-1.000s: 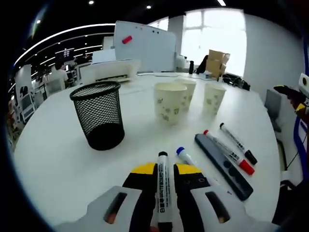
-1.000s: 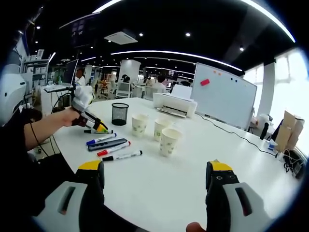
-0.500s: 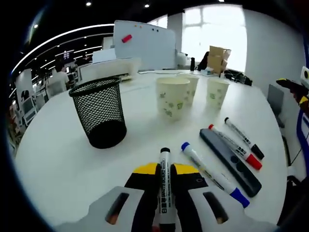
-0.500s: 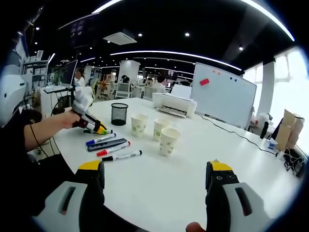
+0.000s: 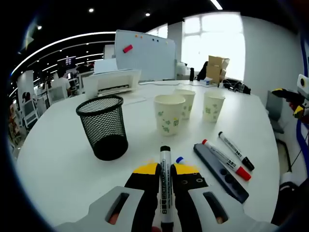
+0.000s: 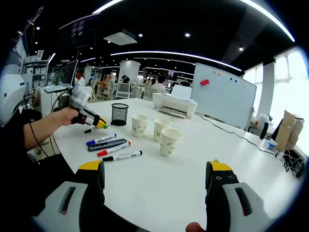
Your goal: Place the scattered laser pointers and whiteboard markers into the pen holder and stack the scattered paper cups together
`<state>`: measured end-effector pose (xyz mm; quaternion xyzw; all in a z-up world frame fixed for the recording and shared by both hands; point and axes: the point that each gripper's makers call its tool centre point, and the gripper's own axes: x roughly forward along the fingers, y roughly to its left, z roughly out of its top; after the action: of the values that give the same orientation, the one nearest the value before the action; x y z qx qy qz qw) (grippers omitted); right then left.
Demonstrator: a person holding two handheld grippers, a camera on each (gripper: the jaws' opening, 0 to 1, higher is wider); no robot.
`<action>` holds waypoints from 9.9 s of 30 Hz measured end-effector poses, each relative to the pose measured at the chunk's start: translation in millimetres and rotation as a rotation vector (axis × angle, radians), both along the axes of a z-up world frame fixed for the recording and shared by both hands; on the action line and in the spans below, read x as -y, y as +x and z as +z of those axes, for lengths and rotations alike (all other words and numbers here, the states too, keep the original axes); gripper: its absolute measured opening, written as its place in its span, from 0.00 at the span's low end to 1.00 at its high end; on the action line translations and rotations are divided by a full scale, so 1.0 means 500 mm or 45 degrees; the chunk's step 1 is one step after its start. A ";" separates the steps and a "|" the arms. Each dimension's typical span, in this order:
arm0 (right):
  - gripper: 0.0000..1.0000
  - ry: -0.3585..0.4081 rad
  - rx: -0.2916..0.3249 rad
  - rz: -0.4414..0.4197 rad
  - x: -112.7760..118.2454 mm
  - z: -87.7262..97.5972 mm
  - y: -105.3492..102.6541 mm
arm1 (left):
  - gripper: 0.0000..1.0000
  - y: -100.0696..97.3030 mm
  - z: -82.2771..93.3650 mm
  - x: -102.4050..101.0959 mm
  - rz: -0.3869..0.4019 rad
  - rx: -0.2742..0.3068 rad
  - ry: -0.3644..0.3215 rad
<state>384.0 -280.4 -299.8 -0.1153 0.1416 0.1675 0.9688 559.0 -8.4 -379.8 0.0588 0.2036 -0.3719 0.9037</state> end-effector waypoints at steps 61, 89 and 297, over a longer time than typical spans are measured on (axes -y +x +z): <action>0.81 -0.021 0.022 0.005 -0.009 0.019 -0.006 | 0.15 -0.032 0.172 -0.016 -0.028 0.223 -0.146; 0.81 -0.008 0.022 -0.005 -0.002 0.015 -0.008 | 0.14 -0.021 0.214 -0.031 -0.008 0.256 -0.162; 0.80 -0.031 -0.001 -0.027 0.005 0.002 -0.013 | 0.15 0.220 0.231 -0.128 0.234 0.343 -0.231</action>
<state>377.2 -283.1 -298.9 -0.1255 0.1451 0.1555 0.9690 668.8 55.8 -264.4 0.0076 0.0509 -0.2935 0.9546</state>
